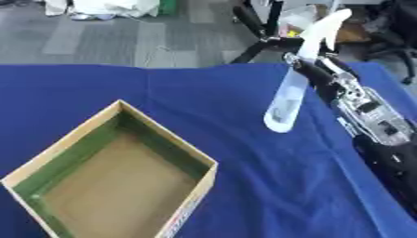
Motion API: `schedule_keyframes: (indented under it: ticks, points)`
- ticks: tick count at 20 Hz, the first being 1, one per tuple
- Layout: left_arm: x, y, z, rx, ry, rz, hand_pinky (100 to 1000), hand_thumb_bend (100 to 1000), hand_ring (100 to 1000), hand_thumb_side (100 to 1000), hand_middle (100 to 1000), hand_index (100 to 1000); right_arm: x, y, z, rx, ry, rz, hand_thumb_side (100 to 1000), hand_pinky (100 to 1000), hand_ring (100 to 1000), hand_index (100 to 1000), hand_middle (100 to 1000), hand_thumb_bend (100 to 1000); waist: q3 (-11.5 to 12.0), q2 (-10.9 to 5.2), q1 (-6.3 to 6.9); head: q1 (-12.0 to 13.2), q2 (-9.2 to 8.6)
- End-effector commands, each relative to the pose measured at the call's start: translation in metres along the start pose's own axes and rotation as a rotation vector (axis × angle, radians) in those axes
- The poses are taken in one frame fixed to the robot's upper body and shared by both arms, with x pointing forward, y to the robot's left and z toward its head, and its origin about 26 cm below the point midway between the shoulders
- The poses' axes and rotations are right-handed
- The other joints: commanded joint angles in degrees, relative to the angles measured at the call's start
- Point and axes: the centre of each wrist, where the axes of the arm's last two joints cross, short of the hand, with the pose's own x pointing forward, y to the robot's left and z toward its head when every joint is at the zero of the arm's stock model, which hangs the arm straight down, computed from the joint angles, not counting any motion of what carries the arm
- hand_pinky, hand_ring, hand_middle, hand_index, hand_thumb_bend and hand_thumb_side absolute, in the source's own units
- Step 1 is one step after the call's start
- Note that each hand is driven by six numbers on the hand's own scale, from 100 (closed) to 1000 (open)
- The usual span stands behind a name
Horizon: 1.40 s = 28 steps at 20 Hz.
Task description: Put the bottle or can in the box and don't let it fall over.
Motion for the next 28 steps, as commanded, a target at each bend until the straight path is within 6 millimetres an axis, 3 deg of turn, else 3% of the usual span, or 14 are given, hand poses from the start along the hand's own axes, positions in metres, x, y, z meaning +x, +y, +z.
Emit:
schedule_keyframes:
  ticks: [1,19,28]
  points:
    - [0.008,-0.002,-0.004,-0.017,-0.028,-0.005,941,490,1000,600,1000,731,0.009,-0.005,0.000,-0.004,-0.036,0.000,558,970,1000,948,1000,100,-0.05,-1.11,0.11,-0.11,-0.64]
    - [0.008,-0.001,-0.003,-0.011,-0.027,-0.002,944,487,1000,601,1000,731,-0.019,0.010,0.000,0.021,-0.022,-0.005,548,966,1000,925,1000,100,-0.17,-1.00,0.37,0.40,-0.34]
    - [0.008,-0.003,-0.003,-0.009,-0.028,0.006,944,487,1000,600,1000,731,-0.029,0.016,-0.001,0.023,-0.009,-0.013,521,967,1000,915,1000,100,-0.11,-1.38,0.53,-0.12,2.73]
